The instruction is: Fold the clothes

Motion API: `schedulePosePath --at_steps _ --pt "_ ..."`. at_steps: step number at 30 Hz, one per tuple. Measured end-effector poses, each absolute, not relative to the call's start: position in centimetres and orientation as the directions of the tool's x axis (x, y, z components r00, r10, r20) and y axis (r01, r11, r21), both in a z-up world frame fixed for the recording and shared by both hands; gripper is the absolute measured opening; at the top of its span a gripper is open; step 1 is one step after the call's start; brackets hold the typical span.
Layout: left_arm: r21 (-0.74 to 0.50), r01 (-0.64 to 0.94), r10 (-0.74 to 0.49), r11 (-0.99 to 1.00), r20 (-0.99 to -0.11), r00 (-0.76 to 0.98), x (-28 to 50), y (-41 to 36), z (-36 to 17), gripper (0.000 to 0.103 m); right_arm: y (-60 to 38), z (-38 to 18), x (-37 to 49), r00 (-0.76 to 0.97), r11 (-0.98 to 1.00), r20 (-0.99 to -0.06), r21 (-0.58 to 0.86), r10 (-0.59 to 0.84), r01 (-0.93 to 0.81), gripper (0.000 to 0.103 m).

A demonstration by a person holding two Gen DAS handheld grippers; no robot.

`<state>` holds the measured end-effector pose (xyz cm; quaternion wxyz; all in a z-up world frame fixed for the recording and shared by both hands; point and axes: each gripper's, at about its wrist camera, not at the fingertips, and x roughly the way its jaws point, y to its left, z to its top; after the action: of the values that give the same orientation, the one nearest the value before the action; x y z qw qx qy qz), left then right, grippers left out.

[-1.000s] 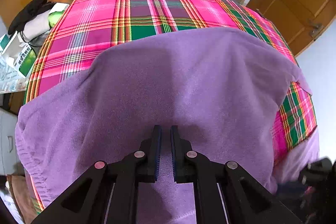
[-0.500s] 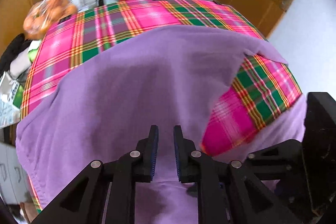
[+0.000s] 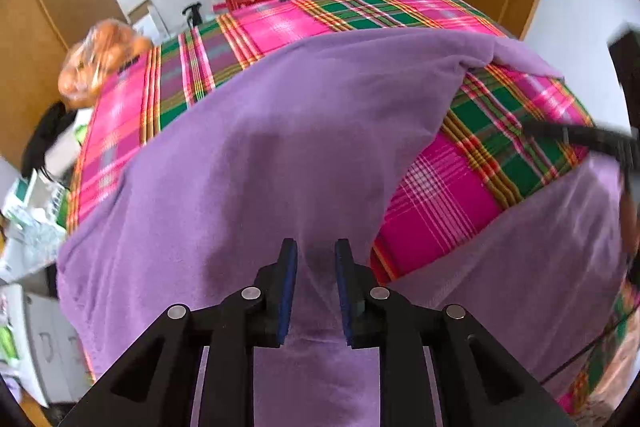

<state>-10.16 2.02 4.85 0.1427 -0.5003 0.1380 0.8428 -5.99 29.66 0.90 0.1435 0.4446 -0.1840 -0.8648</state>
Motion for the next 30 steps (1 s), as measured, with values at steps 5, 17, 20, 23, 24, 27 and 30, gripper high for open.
schedulePosePath --at_steps 5,17,20,23,24,27,30 --pt "0.150 -0.409 0.055 -0.900 -0.893 -0.447 -9.5 3.3 3.8 0.022 34.7 0.3 -9.2 -0.615 -0.883 -0.711 0.466 -0.341 -0.049 0.042" --pt "0.235 -0.411 -0.031 -0.881 -0.895 -0.446 -10.1 4.1 2.5 0.024 38.1 -1.8 -15.6 -0.653 -0.803 -0.670 0.575 -0.353 -0.157 0.045" --pt "0.238 -0.415 -0.028 -0.878 -0.892 -0.452 -10.3 4.2 2.3 0.024 38.7 -2.1 -16.1 -0.660 -0.793 -0.666 0.585 -0.348 -0.172 0.046" --pt "0.205 -0.415 -0.002 -0.887 -0.897 -0.441 -10.8 3.8 2.3 0.024 39.1 -2.1 -16.6 -0.672 -0.789 -0.661 0.587 -0.335 -0.183 0.041" --pt "0.191 -0.413 0.009 -0.890 -0.900 -0.436 -10.9 3.5 2.4 0.024 39.3 -2.0 -16.8 -0.676 -0.792 -0.663 0.580 -0.323 -0.191 0.032" --pt "0.140 -0.411 0.051 -0.901 -0.906 -0.420 -11.4 2.9 2.4 0.019 39.7 -1.7 -16.9 -0.686 -0.798 -0.665 0.566 -0.293 -0.207 0.012" --pt "0.104 -0.408 0.081 -0.907 -0.908 -0.411 -11.5 2.5 2.6 0.009 39.8 -0.5 -16.6 -0.716 -0.816 -0.653 0.539 -0.248 -0.208 0.004"
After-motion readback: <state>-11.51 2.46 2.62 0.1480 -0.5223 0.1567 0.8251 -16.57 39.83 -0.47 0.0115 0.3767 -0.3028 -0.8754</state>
